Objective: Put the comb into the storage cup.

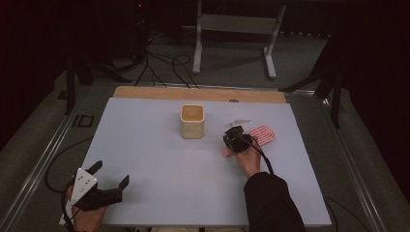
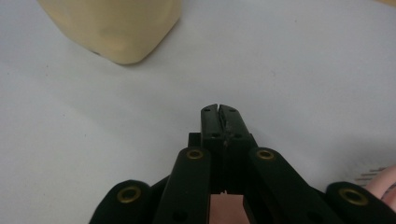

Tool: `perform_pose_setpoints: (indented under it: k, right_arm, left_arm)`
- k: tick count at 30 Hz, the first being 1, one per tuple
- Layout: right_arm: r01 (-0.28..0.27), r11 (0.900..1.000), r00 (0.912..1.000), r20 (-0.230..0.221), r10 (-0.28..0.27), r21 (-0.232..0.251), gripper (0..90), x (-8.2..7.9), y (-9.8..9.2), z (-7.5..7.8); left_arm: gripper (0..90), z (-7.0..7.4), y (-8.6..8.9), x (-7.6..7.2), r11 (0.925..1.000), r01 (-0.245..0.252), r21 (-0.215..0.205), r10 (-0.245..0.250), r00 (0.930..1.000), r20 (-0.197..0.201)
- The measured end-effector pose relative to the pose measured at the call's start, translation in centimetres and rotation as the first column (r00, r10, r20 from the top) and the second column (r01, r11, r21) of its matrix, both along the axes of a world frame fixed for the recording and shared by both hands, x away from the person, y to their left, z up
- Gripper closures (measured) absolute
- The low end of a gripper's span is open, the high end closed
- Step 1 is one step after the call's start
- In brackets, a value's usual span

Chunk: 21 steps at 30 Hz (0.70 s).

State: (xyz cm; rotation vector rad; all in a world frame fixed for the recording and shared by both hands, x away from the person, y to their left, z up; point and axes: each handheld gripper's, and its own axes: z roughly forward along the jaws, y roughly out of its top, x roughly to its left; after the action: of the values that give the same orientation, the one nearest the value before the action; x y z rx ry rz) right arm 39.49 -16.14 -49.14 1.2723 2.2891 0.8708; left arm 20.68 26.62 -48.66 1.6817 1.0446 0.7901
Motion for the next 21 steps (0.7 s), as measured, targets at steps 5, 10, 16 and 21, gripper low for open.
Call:
perform_pose_setpoints:
  k: [5,10,16,21]
  right_arm:
    - [-0.006,1.000,0.9998,-0.020,0.006,0.011,89.7,-0.4,-0.1,-0.1]
    - [-0.026,1.000,0.9994,-0.024,0.026,-0.007,89.6,-1.2,-0.2,-0.1]
    - [-0.042,0.999,0.9983,-0.040,0.041,-0.020,89.5,-1.9,-0.5,-0.3]
    - [-0.045,0.999,0.9975,-0.055,0.044,-0.028,89.5,-2.5,-1.0,-0.5]
  left_arm:
    - [0.1,0.0,0.0,0.0,1.0000,0.000,0.002,0.000,1.0000,-0.001]
    - [0.1,0.0,-0.1,0.0,1.0000,0.000,0.005,0.000,1.0000,-0.001]
    - [0.1,0.0,-0.1,0.0,1.0000,0.000,0.005,0.000,1.0000,-0.003]
    - [0.1,0.0,-0.1,-0.1,1.0000,-0.002,0.004,0.002,1.0000,-0.002]
